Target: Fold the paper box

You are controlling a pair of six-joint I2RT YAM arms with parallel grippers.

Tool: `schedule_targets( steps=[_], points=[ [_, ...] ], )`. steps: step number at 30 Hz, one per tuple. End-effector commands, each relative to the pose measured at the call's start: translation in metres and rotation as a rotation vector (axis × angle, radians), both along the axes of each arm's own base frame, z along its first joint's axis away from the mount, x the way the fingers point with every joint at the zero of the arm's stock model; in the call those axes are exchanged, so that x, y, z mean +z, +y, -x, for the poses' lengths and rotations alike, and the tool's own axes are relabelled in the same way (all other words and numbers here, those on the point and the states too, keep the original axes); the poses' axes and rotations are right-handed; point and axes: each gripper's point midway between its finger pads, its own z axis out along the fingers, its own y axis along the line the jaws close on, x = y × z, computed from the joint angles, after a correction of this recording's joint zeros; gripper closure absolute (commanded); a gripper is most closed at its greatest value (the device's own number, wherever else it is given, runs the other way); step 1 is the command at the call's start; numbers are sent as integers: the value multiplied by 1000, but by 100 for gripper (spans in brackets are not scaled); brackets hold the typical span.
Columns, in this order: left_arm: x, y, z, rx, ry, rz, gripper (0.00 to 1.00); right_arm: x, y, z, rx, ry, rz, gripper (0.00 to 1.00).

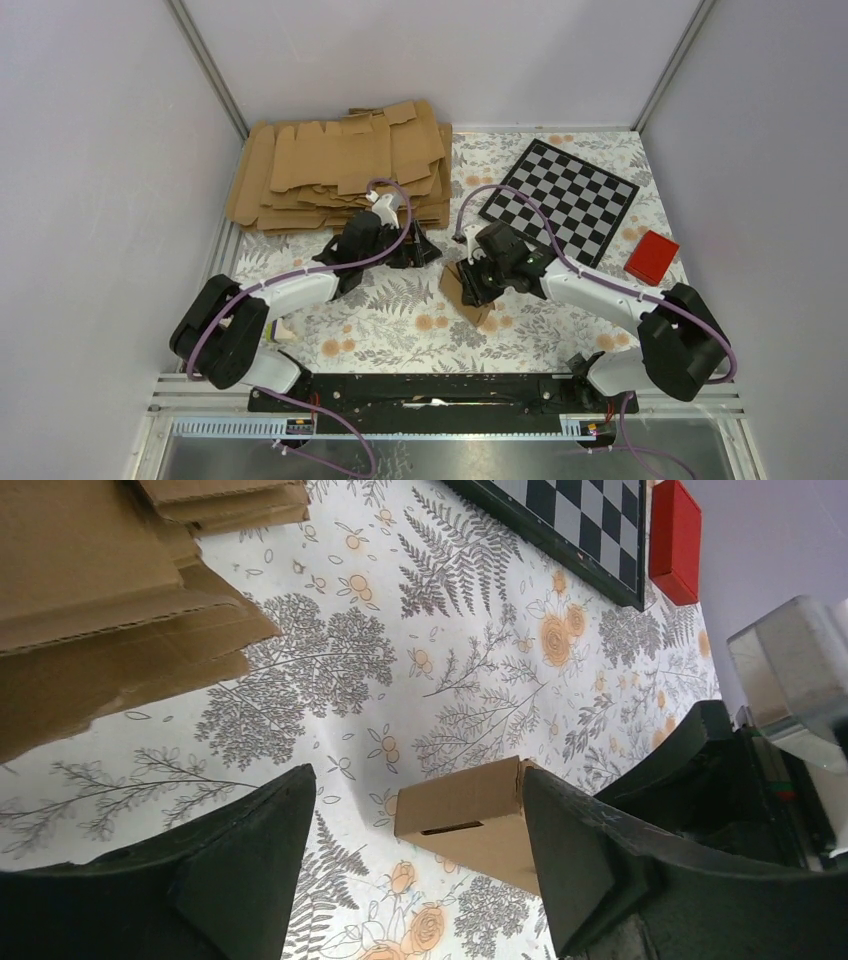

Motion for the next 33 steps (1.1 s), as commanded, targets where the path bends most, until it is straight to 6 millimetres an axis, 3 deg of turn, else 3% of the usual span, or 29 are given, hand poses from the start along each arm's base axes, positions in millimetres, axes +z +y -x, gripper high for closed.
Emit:
schedule_targets(
  steps=[1,3,6,11,15,20,26,33],
  points=[
    [34,1,-6,-52,-143,8,20,20,23,-17,83,-50,-50,75],
    [44,3,-8,-64,-229,3,20,20,27,-26,99,-70,-34,70],
    [60,12,-14,-36,-378,-3,20,11,32,-27,263,-99,-11,59],
    [76,39,-14,48,-531,3,18,14,42,-36,420,-155,-4,61],
    [70,48,-7,40,-542,-40,16,16,44,-54,498,-242,34,66],
    [73,24,18,-158,-573,36,15,22,44,-48,667,-296,-25,71],
    [74,-3,55,-431,-567,162,16,27,45,-24,786,-275,-115,69],
    [53,-20,75,-589,-483,157,23,27,46,-17,839,-240,-133,69]
  ],
)
